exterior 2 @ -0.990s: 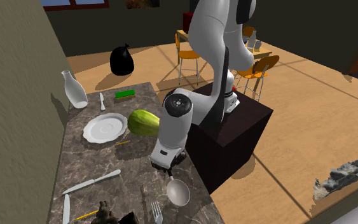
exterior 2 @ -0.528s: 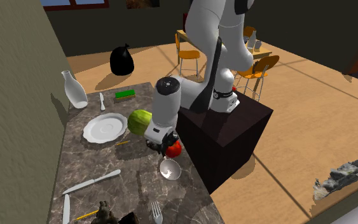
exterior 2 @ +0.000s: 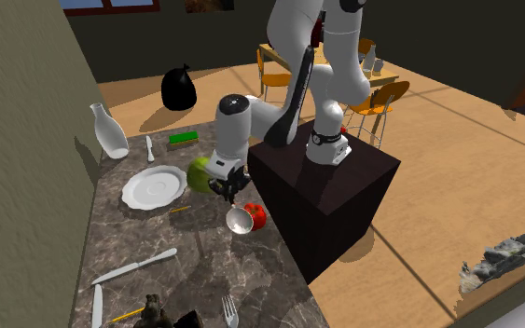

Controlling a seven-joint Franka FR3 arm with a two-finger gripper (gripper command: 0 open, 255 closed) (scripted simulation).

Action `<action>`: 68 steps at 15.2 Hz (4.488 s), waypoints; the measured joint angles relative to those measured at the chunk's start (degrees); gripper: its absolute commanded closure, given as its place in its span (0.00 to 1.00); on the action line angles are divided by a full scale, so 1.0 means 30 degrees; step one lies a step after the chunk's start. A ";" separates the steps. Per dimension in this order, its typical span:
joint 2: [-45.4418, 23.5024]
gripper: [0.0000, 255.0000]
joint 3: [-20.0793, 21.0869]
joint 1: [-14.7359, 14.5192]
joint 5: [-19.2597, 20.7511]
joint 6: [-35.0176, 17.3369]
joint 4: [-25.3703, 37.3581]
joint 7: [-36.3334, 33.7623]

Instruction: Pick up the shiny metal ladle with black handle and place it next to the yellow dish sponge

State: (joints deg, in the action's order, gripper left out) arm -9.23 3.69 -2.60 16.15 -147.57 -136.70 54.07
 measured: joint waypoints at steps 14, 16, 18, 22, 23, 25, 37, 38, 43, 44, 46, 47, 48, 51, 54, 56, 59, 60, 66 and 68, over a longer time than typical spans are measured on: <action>0.1983 1.00 -0.2972 0.4081 -0.0730 -0.5143 -0.2804 0.7656; 0.2321 1.00 -0.3535 0.4849 -0.0729 -0.6310 -0.3496 0.8844; 0.2805 1.00 -0.3980 0.5411 -0.0931 -0.4627 -0.3876 0.9945; 0.2275 1.00 -0.4920 0.6496 -0.1711 -0.2849 -0.3198 1.2629; 0.2175 1.00 -0.5142 0.6789 -0.1893 -0.2988 -0.3147 1.3321; 0.1970 1.00 -0.5510 0.7336 -0.2348 -0.3337 -0.2837 1.4692; -0.0931 1.00 -0.5708 0.8151 -0.3501 -0.5640 -0.2696 1.6249; -0.1310 1.00 -0.5627 0.8238 -0.3659 -0.5942 -0.2604 1.6349; -0.2965 1.00 -0.5175 0.8399 -0.4085 -0.7158 -0.2412 1.6514; -0.3261 1.00 -0.5104 0.8471 -0.4150 -0.7422 -0.2374 1.6554; -0.3675 1.00 -0.4997 0.8573 -0.4238 -0.7803 -0.2333 1.6599; -0.3767 1.00 -0.4968 0.8592 -0.4256 -0.7870 -0.2320 1.6609; -0.3805 1.00 -0.4964 0.8590 -0.4262 -0.7903 -0.2324 1.6603; -0.3855 1.00 -0.4941 0.8572 -0.4267 -0.7922 -0.2325 1.6597; -0.3868 0.00 -0.4932 0.8562 -0.4268 -0.7914 -0.2329 1.6594; -0.3870 0.00 -0.4930 0.8562 -0.4268 -0.7913 -0.2329 1.6595; -0.3493 0.00 -0.5052 0.8433 -0.4186 -0.7650 -0.2448 1.6534; -0.2851 0.00 -0.5260 0.8248 -0.4028 -0.7284 -0.2719 1.6449; -0.0871 0.00 -0.5822 0.7679 -0.3401 -0.5728 -0.3133 1.5986; -0.0836 0.00 -0.5831 0.7671 -0.3385 -0.5712 -0.3155 1.5976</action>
State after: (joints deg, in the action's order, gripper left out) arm -11.73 -13.81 20.41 5.99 -164.70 -146.17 102.00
